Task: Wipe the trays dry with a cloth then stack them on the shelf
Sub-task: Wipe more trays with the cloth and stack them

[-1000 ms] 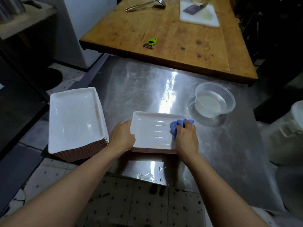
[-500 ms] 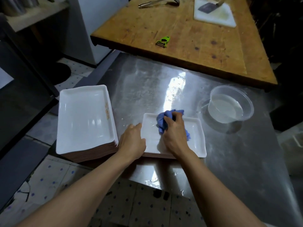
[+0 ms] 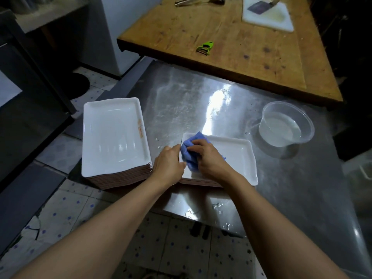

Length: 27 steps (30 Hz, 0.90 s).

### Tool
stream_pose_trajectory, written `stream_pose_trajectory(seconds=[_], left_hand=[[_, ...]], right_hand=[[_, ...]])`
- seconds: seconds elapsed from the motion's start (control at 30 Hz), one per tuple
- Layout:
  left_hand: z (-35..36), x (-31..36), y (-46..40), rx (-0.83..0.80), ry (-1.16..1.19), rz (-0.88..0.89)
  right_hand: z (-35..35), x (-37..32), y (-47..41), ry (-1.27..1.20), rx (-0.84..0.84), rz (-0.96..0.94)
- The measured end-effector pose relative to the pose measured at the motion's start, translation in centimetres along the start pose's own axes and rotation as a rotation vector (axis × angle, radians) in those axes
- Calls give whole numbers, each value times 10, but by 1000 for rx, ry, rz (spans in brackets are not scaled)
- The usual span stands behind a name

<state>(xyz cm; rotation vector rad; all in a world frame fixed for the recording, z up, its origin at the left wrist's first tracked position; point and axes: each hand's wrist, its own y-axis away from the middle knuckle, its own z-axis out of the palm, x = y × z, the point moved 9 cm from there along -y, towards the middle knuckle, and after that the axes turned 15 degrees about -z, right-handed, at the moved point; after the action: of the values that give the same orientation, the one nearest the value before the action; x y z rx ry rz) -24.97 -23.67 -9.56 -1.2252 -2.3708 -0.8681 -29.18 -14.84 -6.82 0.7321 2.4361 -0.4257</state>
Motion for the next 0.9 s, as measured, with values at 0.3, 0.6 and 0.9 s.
stream_pose_trajectory(seconds=[0.3, 0.6, 0.9], left_hand=[[7, -7, 3, -332, 354, -121], [4, -1, -2, -47, 58, -104], [7, -3, -4, -6, -20, -118]], right_hand=[[14, -12, 37, 39, -172, 55], [8, -4, 72, 165, -197, 117], [-46, 52, 110, 214, 16, 346]])
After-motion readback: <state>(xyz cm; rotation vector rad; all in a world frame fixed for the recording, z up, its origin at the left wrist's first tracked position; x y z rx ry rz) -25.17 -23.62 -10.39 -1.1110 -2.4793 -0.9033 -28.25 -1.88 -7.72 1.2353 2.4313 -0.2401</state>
